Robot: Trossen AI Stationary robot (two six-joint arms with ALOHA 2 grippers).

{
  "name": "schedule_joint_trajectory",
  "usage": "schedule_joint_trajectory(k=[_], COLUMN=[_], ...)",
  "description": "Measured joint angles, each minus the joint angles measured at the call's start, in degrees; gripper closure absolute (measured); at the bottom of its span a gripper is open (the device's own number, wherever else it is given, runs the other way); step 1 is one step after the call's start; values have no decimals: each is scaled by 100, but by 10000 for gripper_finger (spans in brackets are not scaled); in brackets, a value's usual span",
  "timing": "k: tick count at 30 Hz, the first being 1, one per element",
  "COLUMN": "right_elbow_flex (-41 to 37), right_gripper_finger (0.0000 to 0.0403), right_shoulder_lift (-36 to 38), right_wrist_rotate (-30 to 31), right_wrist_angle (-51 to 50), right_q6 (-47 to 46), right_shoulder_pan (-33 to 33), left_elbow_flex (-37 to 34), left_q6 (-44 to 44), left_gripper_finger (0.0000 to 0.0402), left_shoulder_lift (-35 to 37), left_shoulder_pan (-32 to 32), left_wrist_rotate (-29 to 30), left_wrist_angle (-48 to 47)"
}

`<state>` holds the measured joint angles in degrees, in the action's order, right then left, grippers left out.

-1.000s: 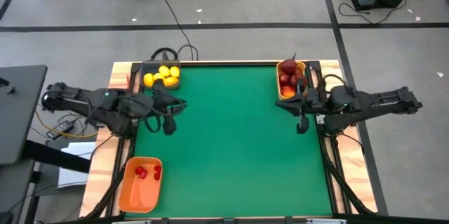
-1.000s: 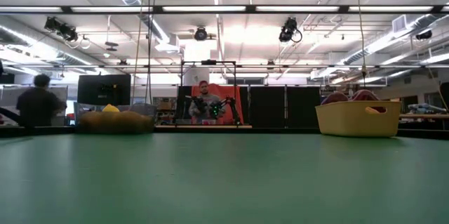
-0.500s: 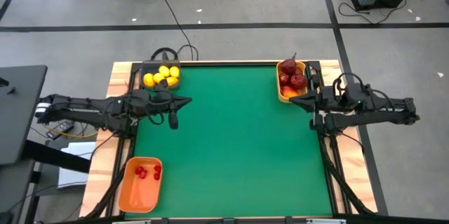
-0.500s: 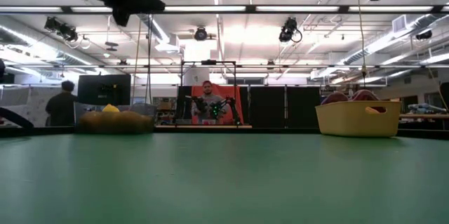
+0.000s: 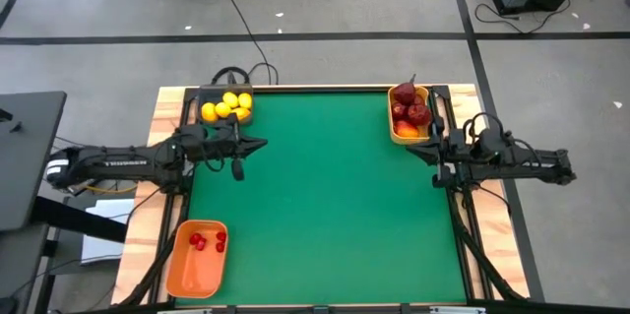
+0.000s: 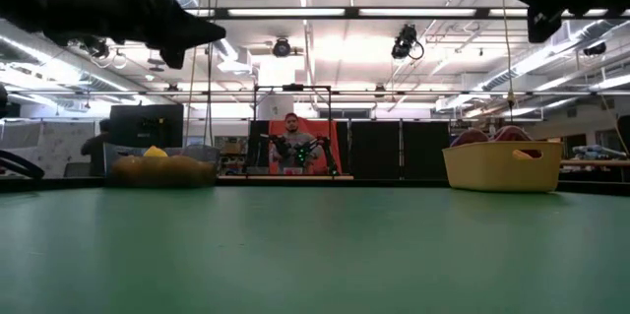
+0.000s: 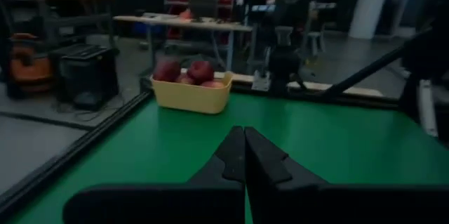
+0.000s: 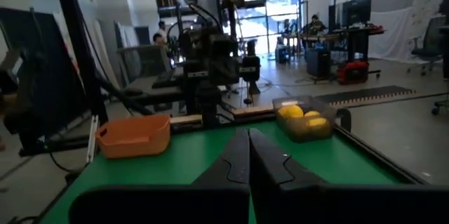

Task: Sort produce into baskets
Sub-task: Return to Home Position

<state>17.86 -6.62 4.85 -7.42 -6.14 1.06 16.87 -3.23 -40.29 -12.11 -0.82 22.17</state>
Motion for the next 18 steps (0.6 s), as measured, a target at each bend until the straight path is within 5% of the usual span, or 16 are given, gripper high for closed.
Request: schedule_joint_trajectory(k=[8,18], right_elbow_flex=[-538,-701], right_gripper_finger=[399,399], right_shoulder_lift=[654,634], right_wrist_rotate=[-150,-314], right_wrist_angle=[29,173], right_q6=[-385,-601], right_shoulder_pan=[76,78], left_elbow_flex=[-671,-614], left_q6=[-341,-315], left_gripper_finger=[401,401], left_shoulder_lift=[7,626], left_shoulder_pan=[-407,-390], left_wrist_rotate=[-894,-1084], left_wrist_angle=[834,99])
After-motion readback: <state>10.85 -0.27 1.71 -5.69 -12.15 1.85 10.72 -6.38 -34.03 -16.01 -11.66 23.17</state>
